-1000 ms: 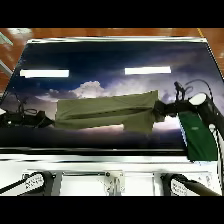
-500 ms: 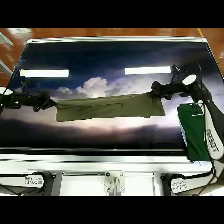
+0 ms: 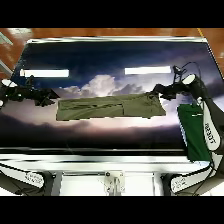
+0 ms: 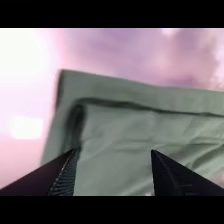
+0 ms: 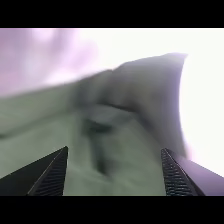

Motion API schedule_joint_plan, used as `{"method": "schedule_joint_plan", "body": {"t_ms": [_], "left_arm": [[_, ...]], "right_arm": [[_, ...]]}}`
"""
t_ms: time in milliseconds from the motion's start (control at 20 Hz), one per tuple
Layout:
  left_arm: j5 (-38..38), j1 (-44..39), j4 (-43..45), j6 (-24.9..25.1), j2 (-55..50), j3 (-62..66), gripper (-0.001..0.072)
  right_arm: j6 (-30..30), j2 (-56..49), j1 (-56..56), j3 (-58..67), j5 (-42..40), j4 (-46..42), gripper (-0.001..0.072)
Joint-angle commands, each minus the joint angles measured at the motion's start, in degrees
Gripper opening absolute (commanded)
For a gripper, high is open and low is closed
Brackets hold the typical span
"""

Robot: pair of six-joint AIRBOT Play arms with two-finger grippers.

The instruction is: Fold the shirts.

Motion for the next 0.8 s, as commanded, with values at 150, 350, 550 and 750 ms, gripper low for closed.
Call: {"method": "schedule_joint_plan", "body": {"t_ms": [150,350,550,750], "left_arm": [[-10.86,2.97,1.81,-0.90,1.55,3.26,0.0523],[-11.04,-0.94,1.79,-0.70,3.39,3.26,0.0523],[-10.93,-5.20,-0.39,-0.07,5.07,3.74,0.0524],[-9.60,-8.72,-2.71,0.15,5.31,4.57,0.0523]], "right_arm": [[0.28,-1.18,-7.15,0.46,9.25,-0.13,0.0702],[-2.82,-6.14,-6.56,0.46,9.16,8.87,0.0702],[-4.17,-9.64,-5.90,0.46,8.98,10.51,0.0701],[-5.95,-11.82,-4.90,0.46,9.62,15.67,0.0530]]}}
